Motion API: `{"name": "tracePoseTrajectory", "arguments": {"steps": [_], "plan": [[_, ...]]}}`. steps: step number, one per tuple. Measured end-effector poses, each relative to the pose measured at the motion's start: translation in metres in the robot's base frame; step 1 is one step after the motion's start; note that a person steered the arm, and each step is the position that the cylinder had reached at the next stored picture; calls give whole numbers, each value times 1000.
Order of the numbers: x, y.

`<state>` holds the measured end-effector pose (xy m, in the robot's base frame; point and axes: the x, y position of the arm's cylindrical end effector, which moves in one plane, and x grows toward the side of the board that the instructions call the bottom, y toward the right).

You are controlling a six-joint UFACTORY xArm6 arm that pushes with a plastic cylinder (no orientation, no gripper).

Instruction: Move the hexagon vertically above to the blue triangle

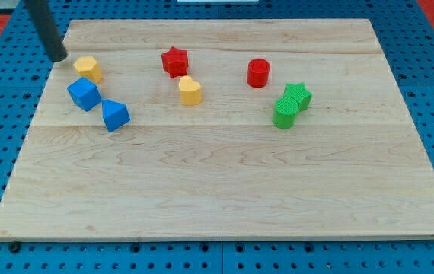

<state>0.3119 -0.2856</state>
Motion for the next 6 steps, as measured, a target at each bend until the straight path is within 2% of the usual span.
{"name": "tracePoseTrajectory", "arguments": {"steps": [1, 4, 6], "plan": [[32, 11], [21, 26], [36, 94]]}}
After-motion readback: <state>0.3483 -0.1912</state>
